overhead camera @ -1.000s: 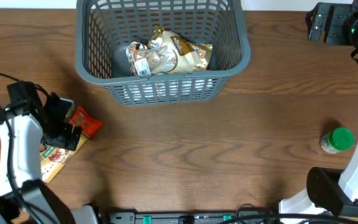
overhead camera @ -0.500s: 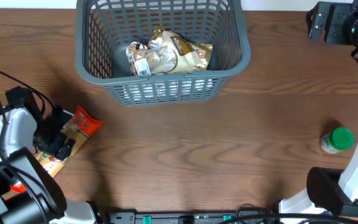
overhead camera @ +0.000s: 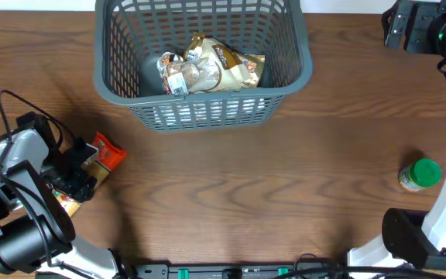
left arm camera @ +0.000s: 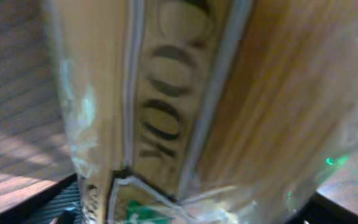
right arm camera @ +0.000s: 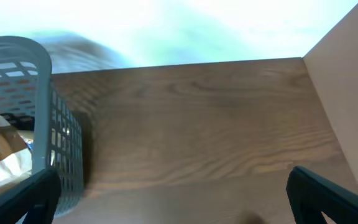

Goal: Pack container
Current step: 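Lower the left gripper onto the red-and-cream snack bar and grasp it, then lift the snack bar with the left gripper and drop it into the basket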

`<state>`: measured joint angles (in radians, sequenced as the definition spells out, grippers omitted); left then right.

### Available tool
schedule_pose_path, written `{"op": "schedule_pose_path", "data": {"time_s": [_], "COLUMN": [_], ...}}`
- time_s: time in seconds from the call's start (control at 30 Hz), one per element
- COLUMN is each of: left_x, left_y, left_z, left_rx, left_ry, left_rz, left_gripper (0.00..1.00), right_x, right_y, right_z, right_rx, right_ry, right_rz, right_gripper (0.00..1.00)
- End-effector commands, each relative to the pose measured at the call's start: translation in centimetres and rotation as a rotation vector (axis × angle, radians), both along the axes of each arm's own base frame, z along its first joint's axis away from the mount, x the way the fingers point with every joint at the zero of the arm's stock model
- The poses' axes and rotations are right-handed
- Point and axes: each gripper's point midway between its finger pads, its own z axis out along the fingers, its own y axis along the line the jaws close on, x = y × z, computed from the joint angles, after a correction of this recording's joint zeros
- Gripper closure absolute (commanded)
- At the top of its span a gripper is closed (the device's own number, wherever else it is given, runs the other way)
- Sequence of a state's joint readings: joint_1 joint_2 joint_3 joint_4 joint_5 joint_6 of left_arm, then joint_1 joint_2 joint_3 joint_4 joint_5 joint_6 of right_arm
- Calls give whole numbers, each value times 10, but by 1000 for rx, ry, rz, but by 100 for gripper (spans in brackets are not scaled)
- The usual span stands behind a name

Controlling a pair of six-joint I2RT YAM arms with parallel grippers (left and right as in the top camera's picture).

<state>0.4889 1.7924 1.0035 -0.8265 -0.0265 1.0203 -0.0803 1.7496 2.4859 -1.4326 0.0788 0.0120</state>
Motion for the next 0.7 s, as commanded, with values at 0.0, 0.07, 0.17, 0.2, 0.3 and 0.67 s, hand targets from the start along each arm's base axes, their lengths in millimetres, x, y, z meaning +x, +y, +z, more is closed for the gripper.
{"op": "schedule_pose_path", "data": {"time_s": [0.0, 0.07, 0.17, 0.2, 0.3, 0.67], "left_x": [-5, -3, 6, 10, 29, 82], "left_y": [-17, -17, -21, -22, -18, -1], "left_z": [-11, -11, -7, -6, 0, 86], "left_rx": [-91, -97, -109, -105, -69, 0], "left_ry": [16, 3, -28, -43, -104, -289], "left_rz": [7, 16, 54, 84, 228, 770], "left_gripper": [21, 33, 51, 53, 56, 94], "right_x": [1, 1, 1, 1, 1, 0], "right_y": [-2, -2, -2, -2, -1, -1], "right_z": [-2, -2, -2, -2, -3, -4], "right_rx": [20, 20, 20, 20, 20, 20], "right_ry": [2, 3, 3, 3, 6, 11], "right_rz": [-20, -20, -20, -20, -19, -18], "right_gripper": [1, 1, 1, 1, 1, 1]}}
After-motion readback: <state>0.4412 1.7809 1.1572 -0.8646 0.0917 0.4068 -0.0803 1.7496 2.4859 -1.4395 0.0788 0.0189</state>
